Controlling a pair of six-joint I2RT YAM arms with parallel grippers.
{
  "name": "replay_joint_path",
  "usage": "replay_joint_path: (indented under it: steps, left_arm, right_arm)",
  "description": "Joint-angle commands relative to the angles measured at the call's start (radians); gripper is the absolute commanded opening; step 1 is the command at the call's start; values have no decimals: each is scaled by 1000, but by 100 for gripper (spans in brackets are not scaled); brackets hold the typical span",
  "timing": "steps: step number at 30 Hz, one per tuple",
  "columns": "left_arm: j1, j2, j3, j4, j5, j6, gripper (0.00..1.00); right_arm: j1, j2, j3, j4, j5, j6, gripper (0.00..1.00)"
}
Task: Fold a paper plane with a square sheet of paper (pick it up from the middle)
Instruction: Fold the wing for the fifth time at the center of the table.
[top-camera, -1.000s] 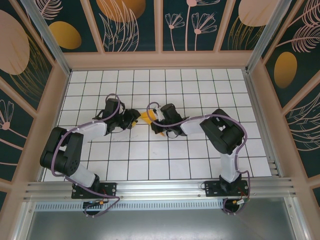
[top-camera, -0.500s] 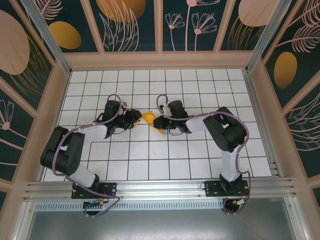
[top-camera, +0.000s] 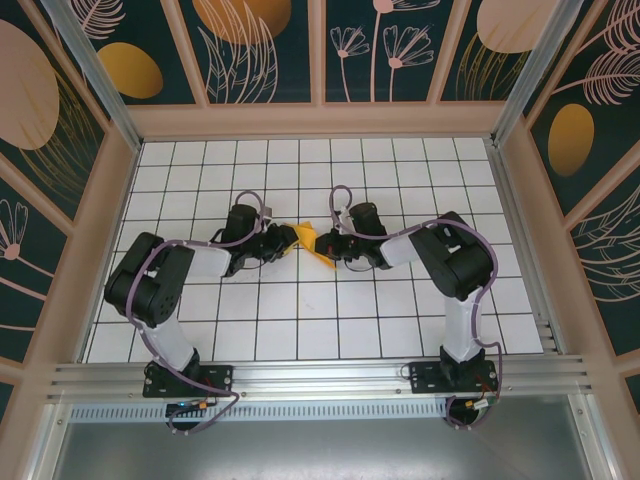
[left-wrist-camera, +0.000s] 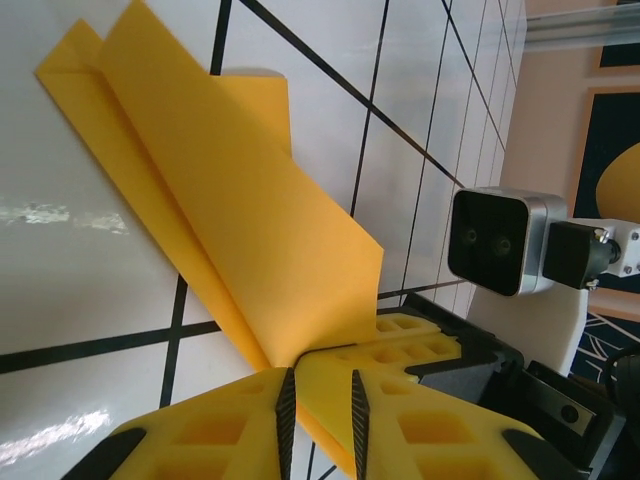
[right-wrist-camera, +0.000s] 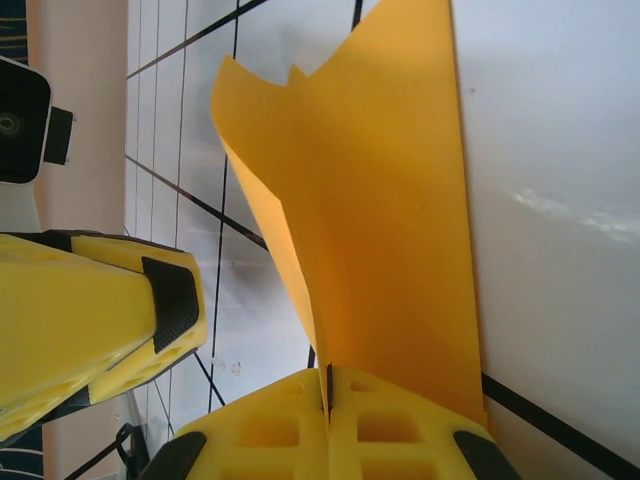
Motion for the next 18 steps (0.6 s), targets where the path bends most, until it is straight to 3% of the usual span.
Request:
replay_joint_path:
  steps: [1, 18]
  left_arm:
    - [-8, 29, 30, 65, 21, 11, 24]
    - [-37, 119, 63, 89, 55, 20, 20]
  right_arm:
    - [-9, 22, -13, 27, -31, 39, 0]
    - [-23, 48, -3, -71, 14, 96, 0]
